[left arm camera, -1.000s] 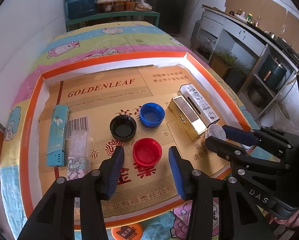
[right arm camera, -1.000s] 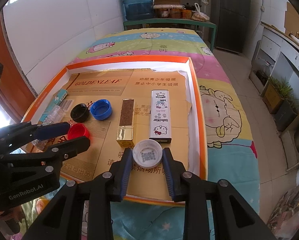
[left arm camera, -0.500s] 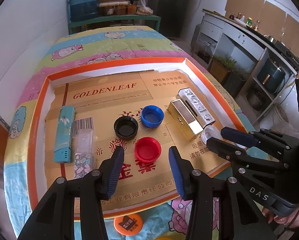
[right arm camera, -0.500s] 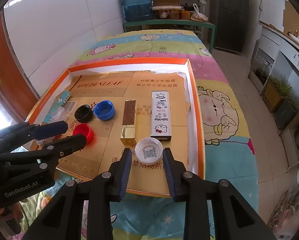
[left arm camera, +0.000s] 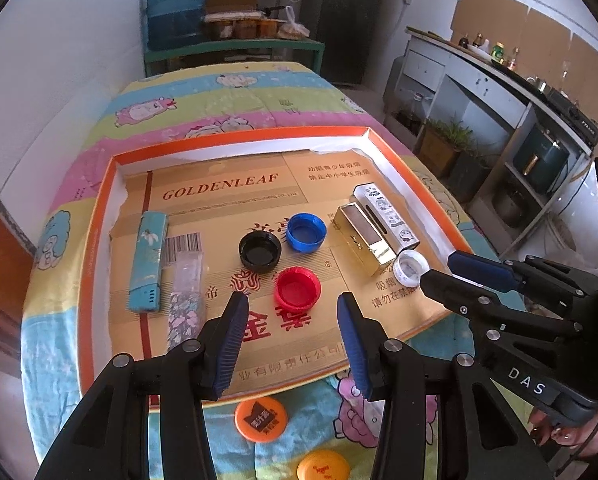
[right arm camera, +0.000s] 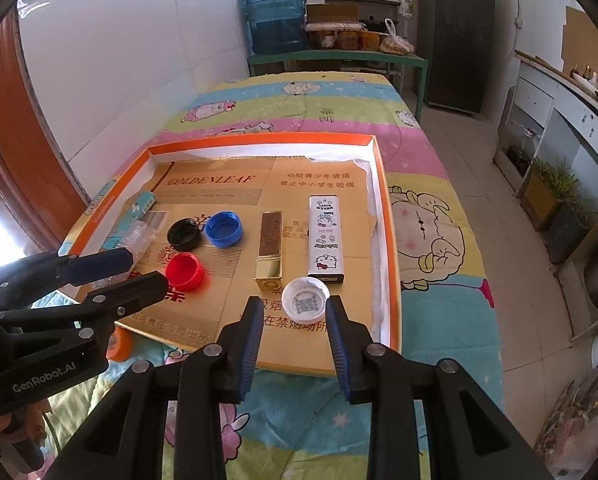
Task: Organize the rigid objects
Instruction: 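Open the left gripper to drop the red cap while the right releases the white cap, then withdraw both tools from the tray toward the orange caps on the quilt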
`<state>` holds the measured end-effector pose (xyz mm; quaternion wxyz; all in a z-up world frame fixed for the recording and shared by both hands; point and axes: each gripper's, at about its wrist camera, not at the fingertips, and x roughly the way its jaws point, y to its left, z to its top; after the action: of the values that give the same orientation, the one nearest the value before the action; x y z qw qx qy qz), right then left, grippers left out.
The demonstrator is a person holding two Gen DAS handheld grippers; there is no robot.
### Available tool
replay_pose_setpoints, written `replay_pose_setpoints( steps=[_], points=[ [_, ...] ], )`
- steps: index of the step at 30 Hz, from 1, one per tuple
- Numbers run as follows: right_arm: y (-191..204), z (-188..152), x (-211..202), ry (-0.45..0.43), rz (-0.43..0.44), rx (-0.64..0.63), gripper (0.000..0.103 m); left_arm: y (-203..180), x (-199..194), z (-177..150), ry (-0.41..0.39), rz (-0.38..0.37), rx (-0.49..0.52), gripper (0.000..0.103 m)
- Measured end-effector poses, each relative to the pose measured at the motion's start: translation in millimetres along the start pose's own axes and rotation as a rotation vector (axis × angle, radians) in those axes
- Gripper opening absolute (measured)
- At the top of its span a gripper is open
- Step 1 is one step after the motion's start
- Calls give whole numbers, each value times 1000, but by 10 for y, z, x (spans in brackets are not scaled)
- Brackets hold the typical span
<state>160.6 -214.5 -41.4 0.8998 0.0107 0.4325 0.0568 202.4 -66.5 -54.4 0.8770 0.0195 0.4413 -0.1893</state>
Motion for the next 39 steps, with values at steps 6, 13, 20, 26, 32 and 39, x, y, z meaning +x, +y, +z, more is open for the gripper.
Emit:
replay_pose_setpoints(
  steps=[6,13,20,26,32,39],
  points=[
    [53,2,-107,-15,-1,-8,32,24,-144,-25,-19,2,-9,48],
    [117,-10,-212,-27,-1,-20,32,33,-273,-58,-34,3,-15,48],
    [182,-30,-305,-37,0,-29,32,71,-404,-88,-52,4,-25,48],
    [248,-46,-399,-46,2,-40,32,98,-546,-142,-68,8,-33,48],
    [326,-67,-498,-58,5,-53,32,136,-676,-192,-82,19,-42,48],
    [412,-111,-595,-67,8,-65,32,182,-829,-283,-91,34,-53,48]
  ],
)
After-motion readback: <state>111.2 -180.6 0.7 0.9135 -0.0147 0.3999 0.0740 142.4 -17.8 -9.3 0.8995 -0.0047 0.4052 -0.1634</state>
